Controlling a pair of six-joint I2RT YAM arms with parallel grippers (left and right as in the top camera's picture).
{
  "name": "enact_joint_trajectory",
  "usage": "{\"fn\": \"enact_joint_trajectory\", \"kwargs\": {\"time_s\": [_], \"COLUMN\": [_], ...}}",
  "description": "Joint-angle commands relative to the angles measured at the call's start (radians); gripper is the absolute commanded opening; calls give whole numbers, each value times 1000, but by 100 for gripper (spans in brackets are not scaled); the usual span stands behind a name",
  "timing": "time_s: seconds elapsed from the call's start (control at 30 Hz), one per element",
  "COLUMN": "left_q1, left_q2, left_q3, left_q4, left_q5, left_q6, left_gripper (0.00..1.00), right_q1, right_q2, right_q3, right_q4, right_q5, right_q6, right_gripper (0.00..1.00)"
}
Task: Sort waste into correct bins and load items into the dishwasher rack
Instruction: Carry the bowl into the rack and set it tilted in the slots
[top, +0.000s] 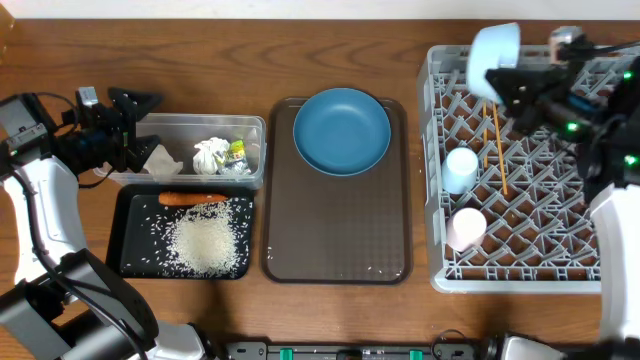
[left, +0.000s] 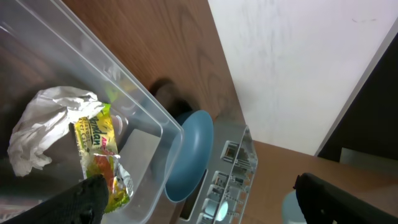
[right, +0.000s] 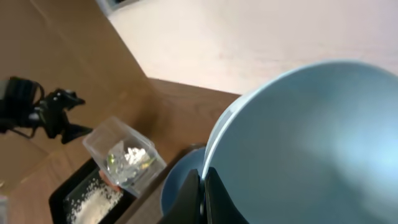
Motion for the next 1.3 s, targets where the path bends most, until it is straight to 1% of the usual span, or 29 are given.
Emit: {"fn": "enact_joint_trajectory", "kwargs": {"time_s": [0.0,0.07,0.3,0.47,0.9,1.07,1.27], "left_q1": [4,4,4,4,4,4,4], "left_q2": [-19,-19,-19,-19,-19,-19,-19], "left_q3": [-6,-6,-6,-6,-6,-6,-6], "left_q4": [-3,-2,-2,-2,-2,-2,-2], "left_q5": [14,14,14,14,14,14,14], "left_q6": [25,25,25,25,25,25,25], "left_gripper": [98,98,98,98,98,98,98], "right_q1": [-38,-46,-47,-47,-66,-93,-127], "right_q2": [74,123,269,346,531,571,575], "right_q3": [15,15,15,15,15,15,14], "right_q4": [63,105,223,280,359,354,327], "right_q5": [-256,-283,-263,-248,-222,-226,-226], "right_q6": [-12,14,94,95,91,91,110], "right_gripper": [1,1,1,1,1,1,1]}}
